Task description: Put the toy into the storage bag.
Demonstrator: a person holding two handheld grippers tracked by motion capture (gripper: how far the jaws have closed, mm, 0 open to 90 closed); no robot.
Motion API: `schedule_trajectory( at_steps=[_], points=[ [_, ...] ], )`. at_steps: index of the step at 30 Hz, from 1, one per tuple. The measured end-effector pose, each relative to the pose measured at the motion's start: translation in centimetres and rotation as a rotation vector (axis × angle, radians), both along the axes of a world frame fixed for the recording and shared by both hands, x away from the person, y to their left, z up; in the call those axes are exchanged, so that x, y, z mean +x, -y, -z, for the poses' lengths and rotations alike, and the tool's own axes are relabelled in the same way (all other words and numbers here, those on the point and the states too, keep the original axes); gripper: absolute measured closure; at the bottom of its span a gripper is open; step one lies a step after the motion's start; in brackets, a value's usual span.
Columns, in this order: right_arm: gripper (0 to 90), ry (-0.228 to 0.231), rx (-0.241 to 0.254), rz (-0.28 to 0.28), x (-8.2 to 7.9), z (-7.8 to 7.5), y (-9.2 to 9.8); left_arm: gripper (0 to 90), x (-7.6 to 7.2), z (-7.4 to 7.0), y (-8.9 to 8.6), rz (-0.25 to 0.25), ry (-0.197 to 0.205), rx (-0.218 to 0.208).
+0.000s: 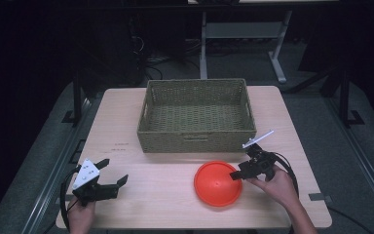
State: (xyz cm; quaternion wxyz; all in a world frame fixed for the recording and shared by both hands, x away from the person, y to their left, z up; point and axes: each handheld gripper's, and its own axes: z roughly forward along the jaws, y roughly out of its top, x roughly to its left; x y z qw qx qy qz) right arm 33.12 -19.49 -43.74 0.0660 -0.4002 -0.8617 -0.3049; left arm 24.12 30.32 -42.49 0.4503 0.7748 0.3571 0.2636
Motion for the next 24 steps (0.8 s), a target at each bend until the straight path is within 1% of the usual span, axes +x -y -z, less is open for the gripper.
schedule_trajectory(
  at_steps=[1, 3, 5, 7, 11, 13, 18, 21, 24],
  points=[
    [38.6, -0.010, 0.000, 0.000, 0.0, 0.2, 0.0, 12.9, 0.0, 0.0, 0.0, -0.001, -0.001, -0.002],
    [40.6, -0.021, -0.018, -0.004, 0.1, 0.5, -0.1, 12.8, 0.0, 0.0, 0.0, 0.000, 0.000, 0.000],
    [43.0, -0.032, -0.020, -0.003, 0.3, 0.8, -0.1, 12.9, 0.0, 0.0, 0.0, 0.003, 0.001, 0.004],
    [44.9, -0.031, -0.021, -0.008, 0.4, 0.9, -0.2, 12.9, 0.0, 0.0, 0.0, 0.000, -0.004, 0.003],
    [47.4, -0.049, -0.030, -0.013, 0.5, 1.2, -0.5, 12.9, 0.0, 0.0, 0.0, 0.000, -0.001, 0.001],
    [49.1, -0.049, -0.036, -0.020, 0.6, 1.4, -0.7, 12.9, 0.0, 0.0, 0.0, 0.002, -0.002, -0.001],
    [53.2, -0.057, -0.029, -0.027, 0.7, 1.5, -1.0, 12.9, -0.1, 0.0, 0.1, 0.001, -0.002, -0.001],
    [55.5, -0.047, -0.033, -0.027, 0.7, 1.5, -1.2, 12.8, 0.0, 0.0, 0.2, 0.004, 0.000, 0.006],
    [60.6, -0.042, -0.045, -0.024, 0.8, 1.4, -1.2, 12.8, 0.0, 0.0, 0.2, 0.005, -0.001, 0.008]
  ],
)
